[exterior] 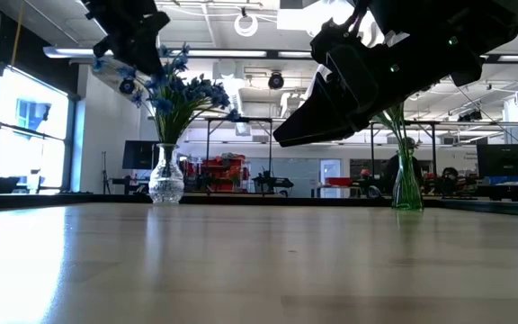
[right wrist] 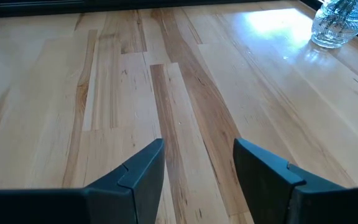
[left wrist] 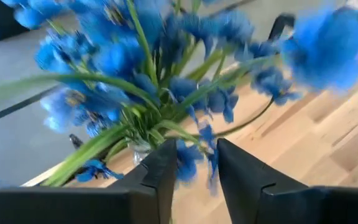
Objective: Sort flowers into vase by color
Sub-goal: Put the blue flowers into the transparent vase, then adjust the transparent vase
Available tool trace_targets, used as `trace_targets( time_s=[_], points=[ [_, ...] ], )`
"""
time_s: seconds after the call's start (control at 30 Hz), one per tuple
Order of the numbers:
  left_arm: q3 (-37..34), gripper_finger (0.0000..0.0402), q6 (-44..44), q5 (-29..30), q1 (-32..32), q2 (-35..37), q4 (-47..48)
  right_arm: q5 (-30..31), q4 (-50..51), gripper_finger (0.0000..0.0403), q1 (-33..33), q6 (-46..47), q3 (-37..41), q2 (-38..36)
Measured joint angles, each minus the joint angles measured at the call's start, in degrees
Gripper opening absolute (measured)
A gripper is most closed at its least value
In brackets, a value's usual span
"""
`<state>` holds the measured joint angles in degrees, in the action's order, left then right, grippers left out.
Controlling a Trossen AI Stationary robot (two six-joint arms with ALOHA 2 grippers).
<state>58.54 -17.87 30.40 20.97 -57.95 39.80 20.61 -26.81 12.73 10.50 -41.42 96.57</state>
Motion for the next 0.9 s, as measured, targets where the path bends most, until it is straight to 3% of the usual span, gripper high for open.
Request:
trace_targets(
  time_s=[0.27, 0.43, 0.7, 0.9],
  points=[
    [-0.1, 0.0057, 0.7, 0.2, 1.0, -5.9, 0.3, 0.0, 0.0, 0.0188, 0.0, 0.0, 0.0, 0.0],
    [0.5, 0.0043, 2.0, -0.4, 1.0, -4.6, 1.2, 0.0, 0.0, 0.0188, 0.0, 0.0, 0.0, 0.0],
    [7.8, 0.0041, 1.6, -10.8, -3.0, 3.3, 6.5, 0.0, 0.0, 0.0188, 0.0, 0.0, 0.0, 0.0],
    [10.1, 0.0041, -3.0, -18.7, -11.1, 9.6, 13.0, 0.0, 0.0, 0.0188, 0.0, 0.2, 0.0, 0.0]
  ],
)
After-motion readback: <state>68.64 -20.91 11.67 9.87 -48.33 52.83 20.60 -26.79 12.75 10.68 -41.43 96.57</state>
